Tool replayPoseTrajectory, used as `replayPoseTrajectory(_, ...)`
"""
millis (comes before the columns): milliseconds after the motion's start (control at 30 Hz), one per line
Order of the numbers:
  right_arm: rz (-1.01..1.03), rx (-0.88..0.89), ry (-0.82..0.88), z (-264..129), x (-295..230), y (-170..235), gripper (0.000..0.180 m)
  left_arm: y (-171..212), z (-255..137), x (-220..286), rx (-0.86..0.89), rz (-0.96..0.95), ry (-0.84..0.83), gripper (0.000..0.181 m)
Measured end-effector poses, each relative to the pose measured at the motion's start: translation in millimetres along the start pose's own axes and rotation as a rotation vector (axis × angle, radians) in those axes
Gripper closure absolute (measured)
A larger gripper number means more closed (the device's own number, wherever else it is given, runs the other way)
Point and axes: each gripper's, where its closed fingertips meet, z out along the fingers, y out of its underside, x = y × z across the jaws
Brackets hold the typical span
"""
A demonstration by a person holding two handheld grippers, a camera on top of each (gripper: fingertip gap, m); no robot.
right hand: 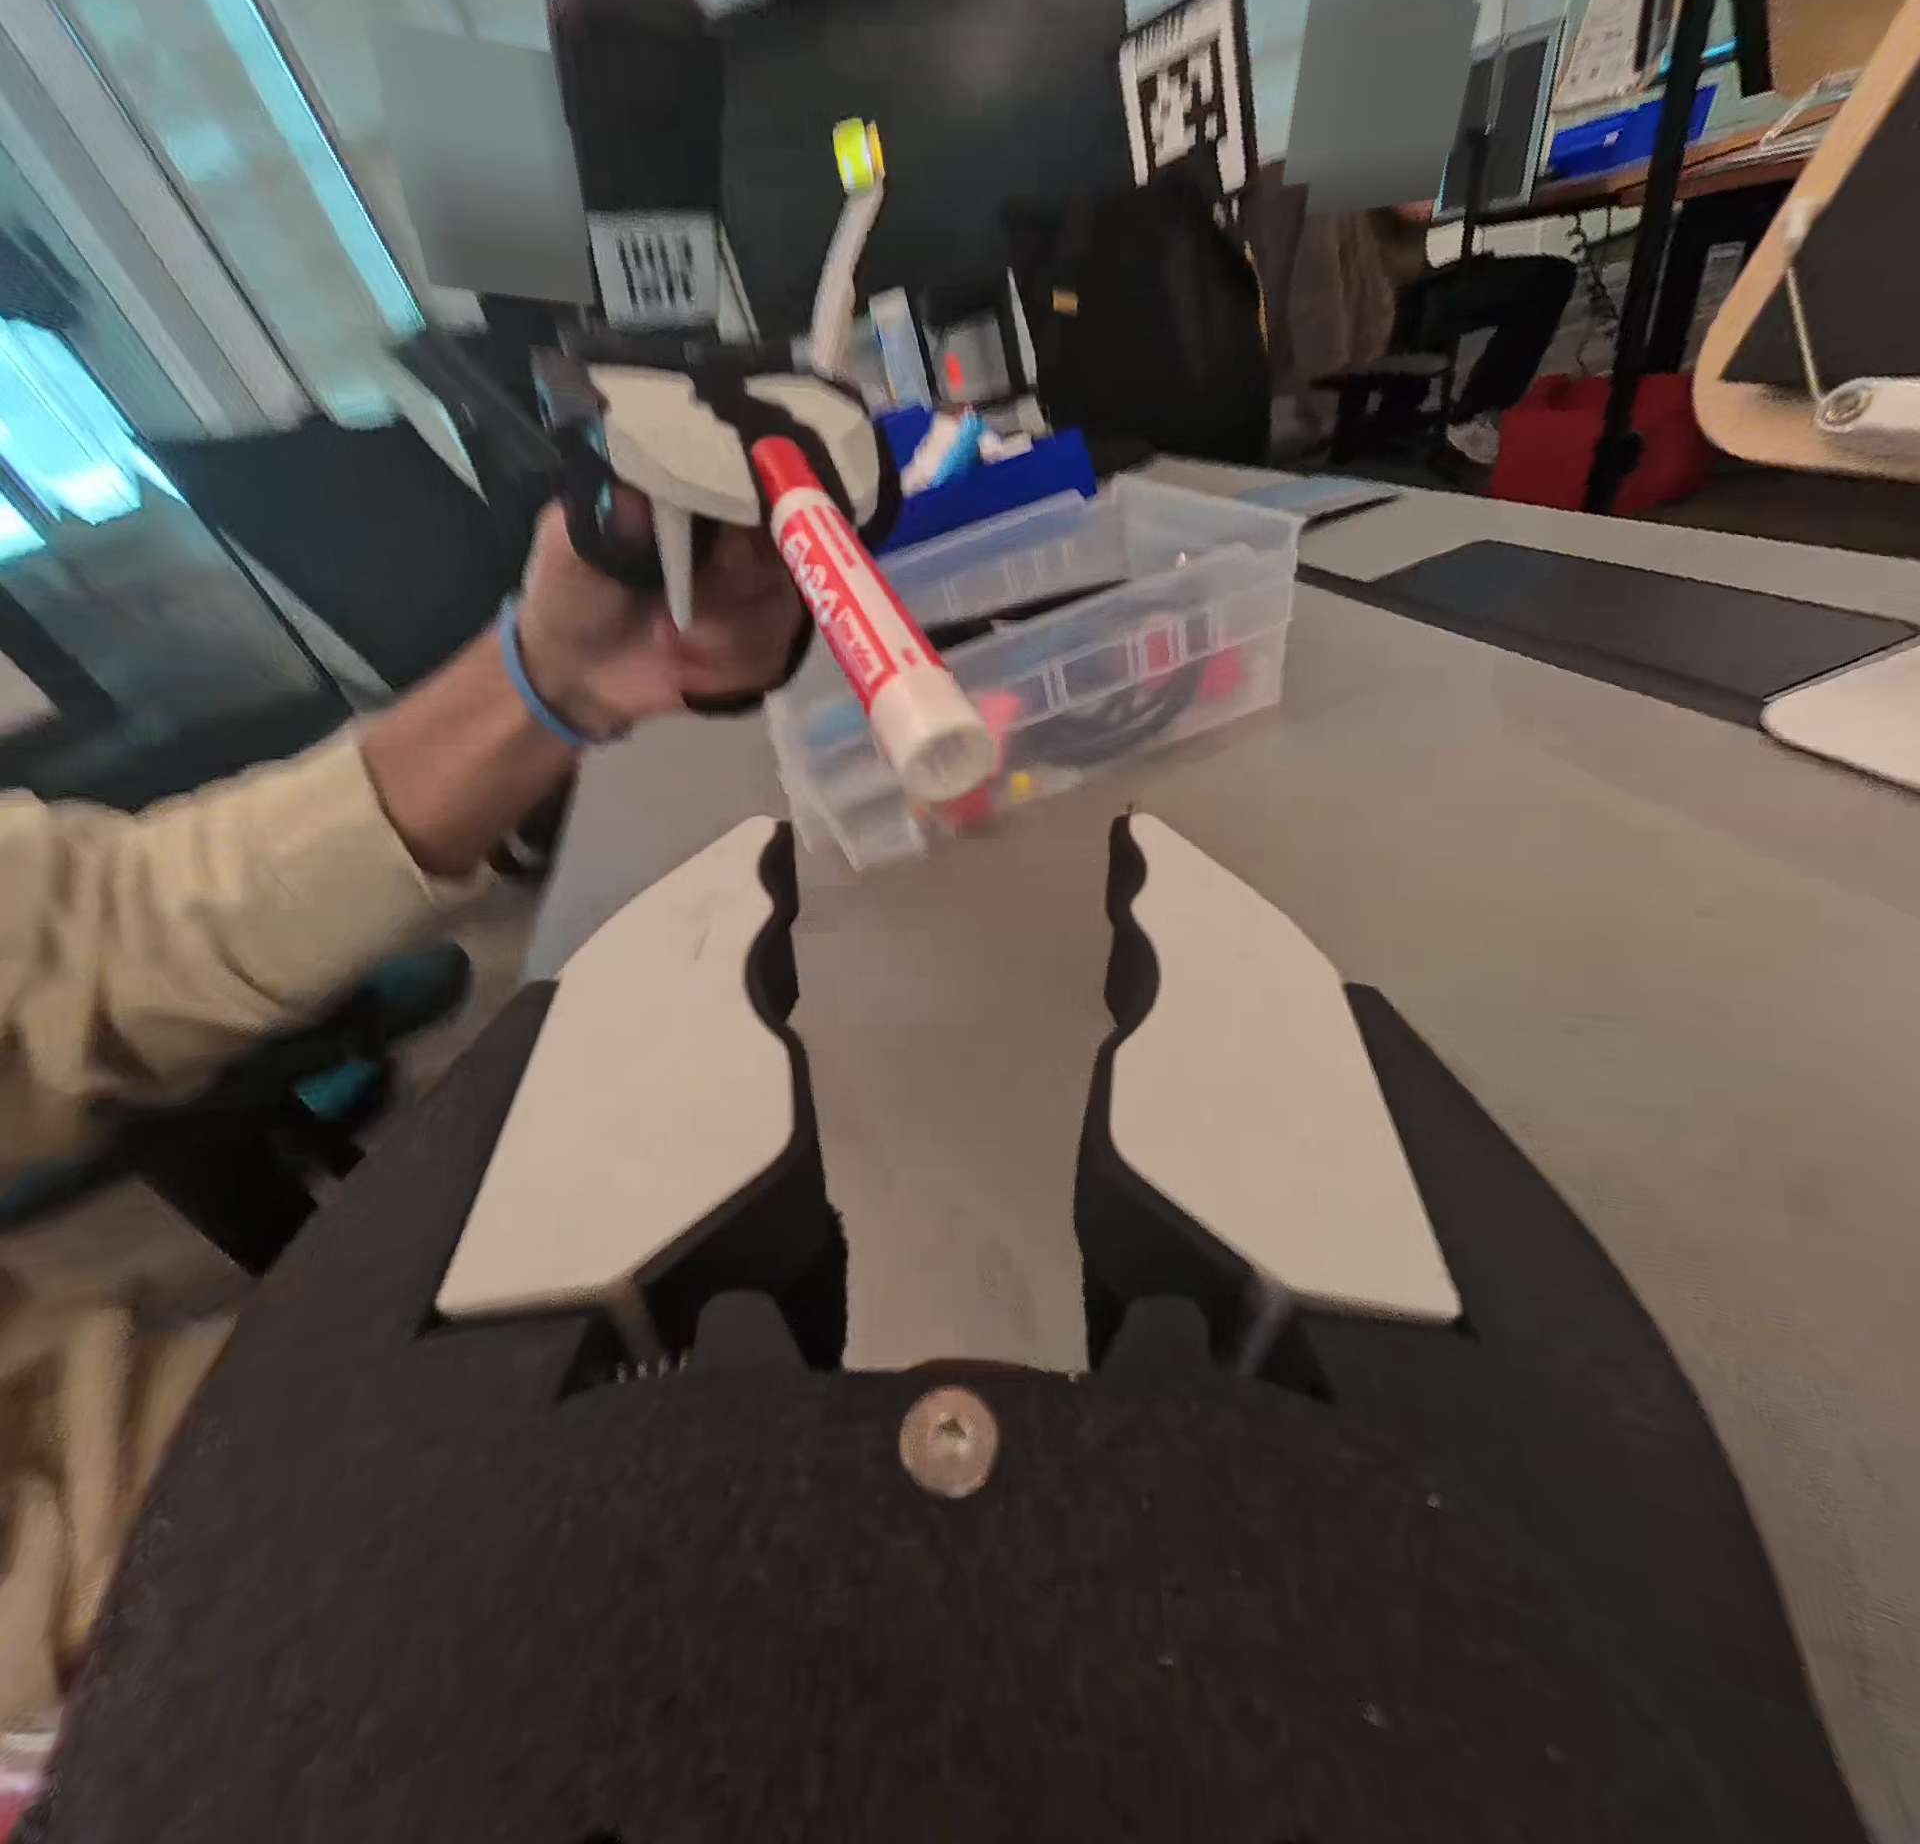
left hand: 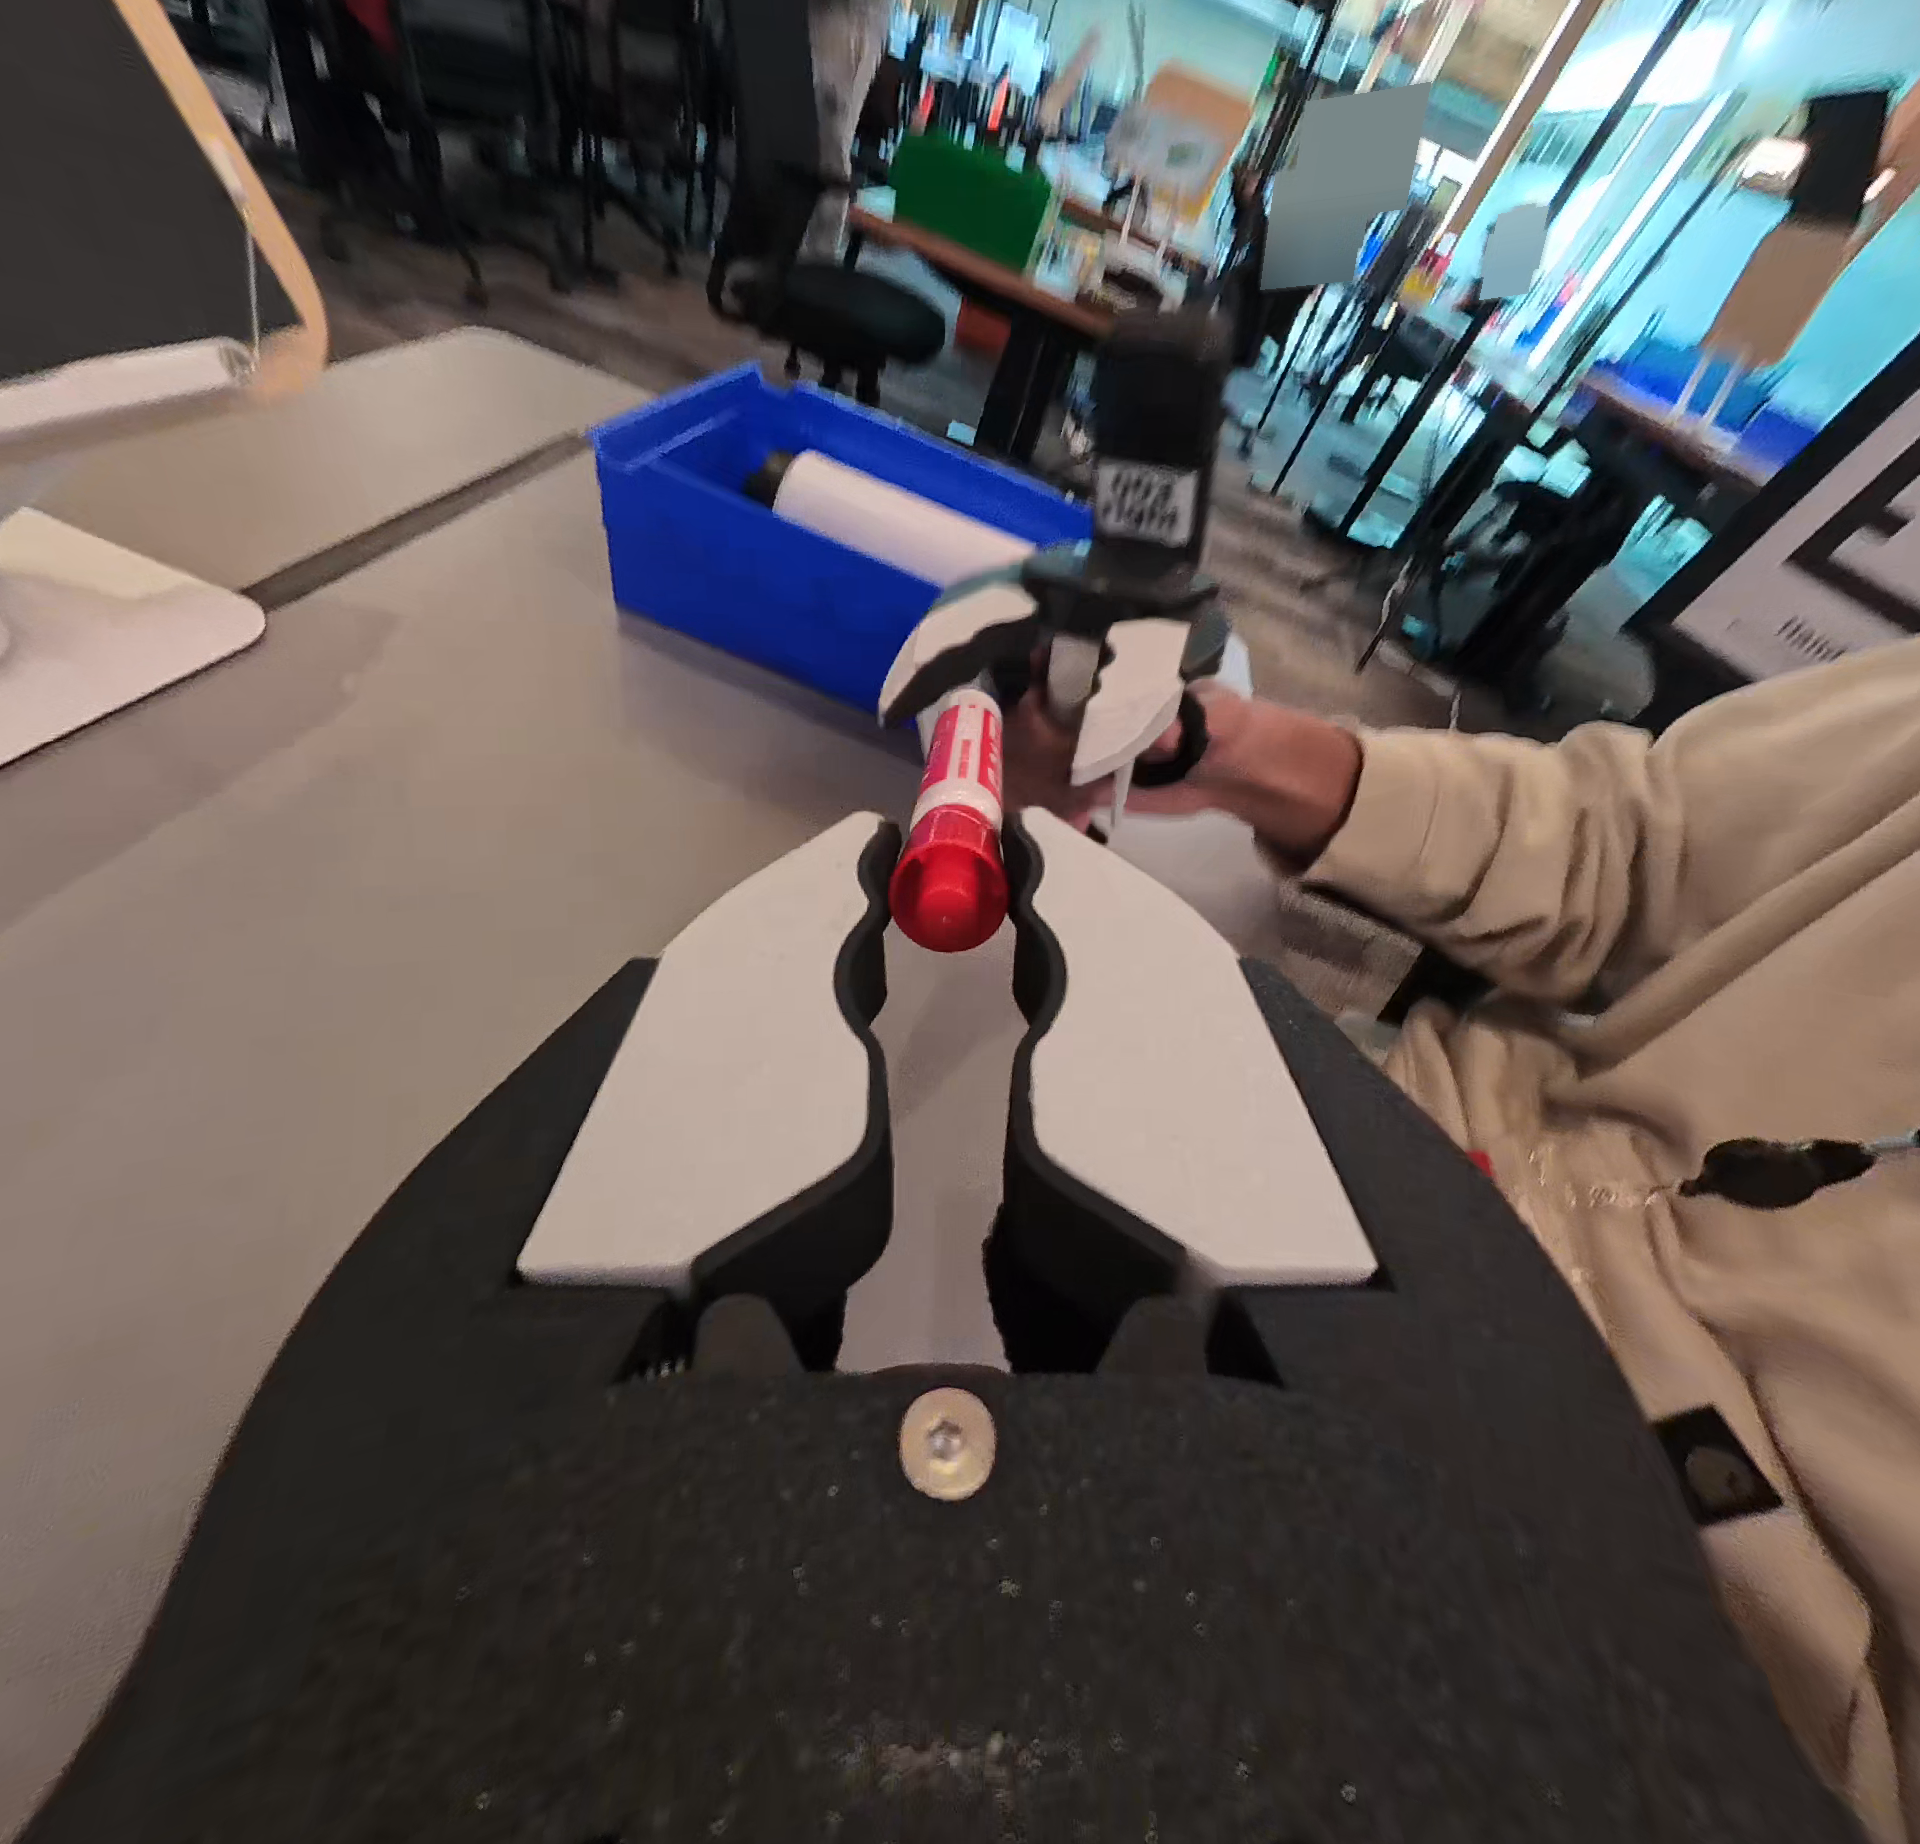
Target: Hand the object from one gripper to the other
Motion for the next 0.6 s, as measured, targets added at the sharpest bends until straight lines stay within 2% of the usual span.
replayPoseTrajectory(133,0.181,0.183,-0.111,-1,-7,-13,0.124,-11,1,4,0.111,-0.024,0.035,0.161)
replayPoseTrajectory(367,0.139,0.198,-0.170,6,-25,-17,0.129,-12,20,24,0.162,-0.066,0.162,0.161)
replayPoseTrajectory(500,0.141,0.216,-0.196,3,-28,-20,0.134,-7,31,26,0.150,-0.077,0.175,0.161)
replayPoseTrajectory(533,0.137,0.217,-0.199,2,-29,-21,0.136,-6,33,26,0.146,-0.075,0.170,0.161)
replayPoseTrajectory(600,0.117,0.204,-0.225,-1,-32,-20,0.158,-5,35,26,0.141,-0.076,0.170,0.161)
